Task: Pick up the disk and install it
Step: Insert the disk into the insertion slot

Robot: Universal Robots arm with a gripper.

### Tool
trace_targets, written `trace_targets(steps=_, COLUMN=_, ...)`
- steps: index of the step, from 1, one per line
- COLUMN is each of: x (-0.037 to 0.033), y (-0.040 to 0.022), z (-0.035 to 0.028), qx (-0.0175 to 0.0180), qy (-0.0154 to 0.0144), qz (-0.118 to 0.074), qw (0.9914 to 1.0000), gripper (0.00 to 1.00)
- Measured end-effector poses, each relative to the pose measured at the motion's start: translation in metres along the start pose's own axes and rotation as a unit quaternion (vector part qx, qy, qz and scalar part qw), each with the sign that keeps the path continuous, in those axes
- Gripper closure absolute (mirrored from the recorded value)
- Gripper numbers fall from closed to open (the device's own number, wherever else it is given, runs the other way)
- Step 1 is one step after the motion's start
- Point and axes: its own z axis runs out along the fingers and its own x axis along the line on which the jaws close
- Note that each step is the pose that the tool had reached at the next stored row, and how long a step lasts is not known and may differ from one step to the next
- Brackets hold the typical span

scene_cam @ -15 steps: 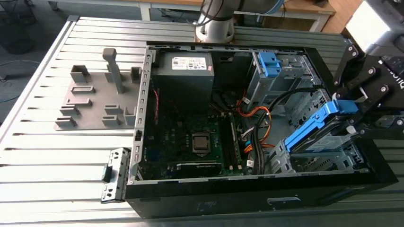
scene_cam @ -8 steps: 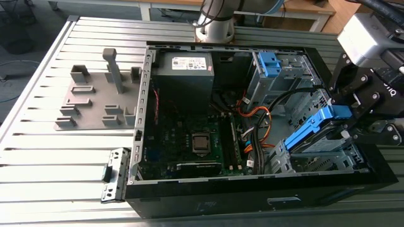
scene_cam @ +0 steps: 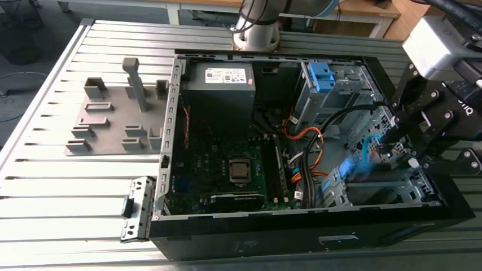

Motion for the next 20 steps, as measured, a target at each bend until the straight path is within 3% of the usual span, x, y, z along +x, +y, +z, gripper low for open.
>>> trace_targets(steps=4, x=0.0001, y=0.0, z=0.0001, qx=0.0, qy=0.0, qz=0.0, qw=1.0, gripper=0.58)
trace_targets(steps=8, x=0.0, y=0.0, z=0.0002, qx=0.0, qy=0.0, qz=0.0, qw=1.0, gripper=0.76)
trace_targets(steps=9, x=0.0001, y=0.0, z=0.0002, qx=0.0, qy=0.0, qz=0.0, qw=1.0, gripper=0.76)
trace_targets(steps=11, x=0.0001, y=0.0, z=0.0003, qx=0.0, qy=0.0, qz=0.0, qw=1.0, gripper=0.87)
trace_targets(steps=20, x=0.0002, y=-0.0021, z=0.0012, qx=0.0, qy=-0.0002, qz=0.0, qw=1.0, gripper=0.89)
